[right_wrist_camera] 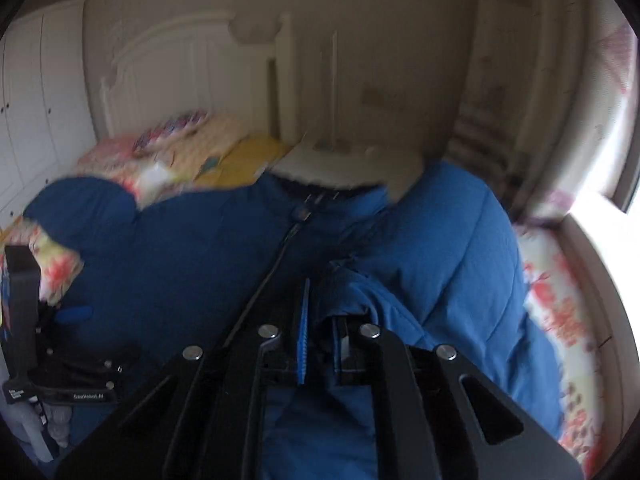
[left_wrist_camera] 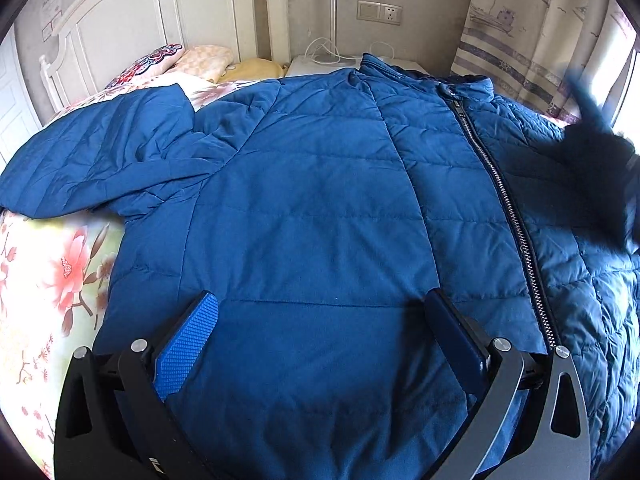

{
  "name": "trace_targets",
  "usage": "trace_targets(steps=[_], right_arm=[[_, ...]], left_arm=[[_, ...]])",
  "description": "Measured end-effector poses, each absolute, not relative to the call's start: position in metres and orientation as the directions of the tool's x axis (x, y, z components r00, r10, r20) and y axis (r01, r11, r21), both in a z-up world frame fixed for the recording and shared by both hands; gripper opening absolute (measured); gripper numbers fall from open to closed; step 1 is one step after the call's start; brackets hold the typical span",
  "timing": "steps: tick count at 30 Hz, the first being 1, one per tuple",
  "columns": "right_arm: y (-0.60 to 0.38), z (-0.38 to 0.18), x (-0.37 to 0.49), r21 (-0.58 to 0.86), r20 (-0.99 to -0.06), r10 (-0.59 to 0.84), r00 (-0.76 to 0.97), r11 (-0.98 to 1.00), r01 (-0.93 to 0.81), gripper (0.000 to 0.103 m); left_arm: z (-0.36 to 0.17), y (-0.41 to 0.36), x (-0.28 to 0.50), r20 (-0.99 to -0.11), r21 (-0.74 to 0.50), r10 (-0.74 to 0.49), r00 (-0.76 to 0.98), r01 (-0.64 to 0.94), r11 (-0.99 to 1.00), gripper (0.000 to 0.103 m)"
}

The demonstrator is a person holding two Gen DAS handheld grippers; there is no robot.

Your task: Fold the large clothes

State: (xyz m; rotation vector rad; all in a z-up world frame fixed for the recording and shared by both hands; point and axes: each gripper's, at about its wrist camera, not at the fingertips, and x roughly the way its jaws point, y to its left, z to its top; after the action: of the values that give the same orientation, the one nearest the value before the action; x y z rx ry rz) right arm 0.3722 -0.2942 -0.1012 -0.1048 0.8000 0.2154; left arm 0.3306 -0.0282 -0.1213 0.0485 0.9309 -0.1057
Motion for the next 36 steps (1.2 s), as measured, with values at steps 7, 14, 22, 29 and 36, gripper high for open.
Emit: trace_targets(steps=[7, 14, 22, 29, 36], right_arm=[[-0.318, -0.109, 0.35, 0.215, -0.752, 0.304, 0.584, 0.952, -0.219, 0.056], [-0.448, -0.079, 0.292, 0.395, -0.588, 0.156, 0.794, 0.912, 0.114, 0.057], [-0.522, -0.114, 0.339, 0.575, -0.63, 0.187, 0.753, 0.765, 0.29, 0.063], [-0.425, -0.045, 0.342, 0.337, -0.424, 0.071, 0.903, 0.938, 0.084, 0.012], [-0.26, -0.029, 0.378, 0.105, -0.475, 0.294, 0.83, 0.955, -0.278, 0.012]], left_arm=[[-0.12, -0.028, 0.33, -0.801, -0.013, -0.078, 0.594, 0.113, 0.994, 0.099], [-0.102, -0.008, 0.314, -0.707, -0.134, -0.16, 0.689, 0.092, 0.987, 0.099], [-0.112, -0.015, 0.325, -0.756, -0.13, -0.176, 0.631, 0.118, 0.984, 0.099], [-0.115, -0.017, 0.325, -0.766, -0.125, -0.173, 0.62, 0.121, 0.985, 0.099], [-0.116, -0.015, 0.326, -0.763, -0.137, -0.183, 0.62, 0.121, 0.983, 0.099]])
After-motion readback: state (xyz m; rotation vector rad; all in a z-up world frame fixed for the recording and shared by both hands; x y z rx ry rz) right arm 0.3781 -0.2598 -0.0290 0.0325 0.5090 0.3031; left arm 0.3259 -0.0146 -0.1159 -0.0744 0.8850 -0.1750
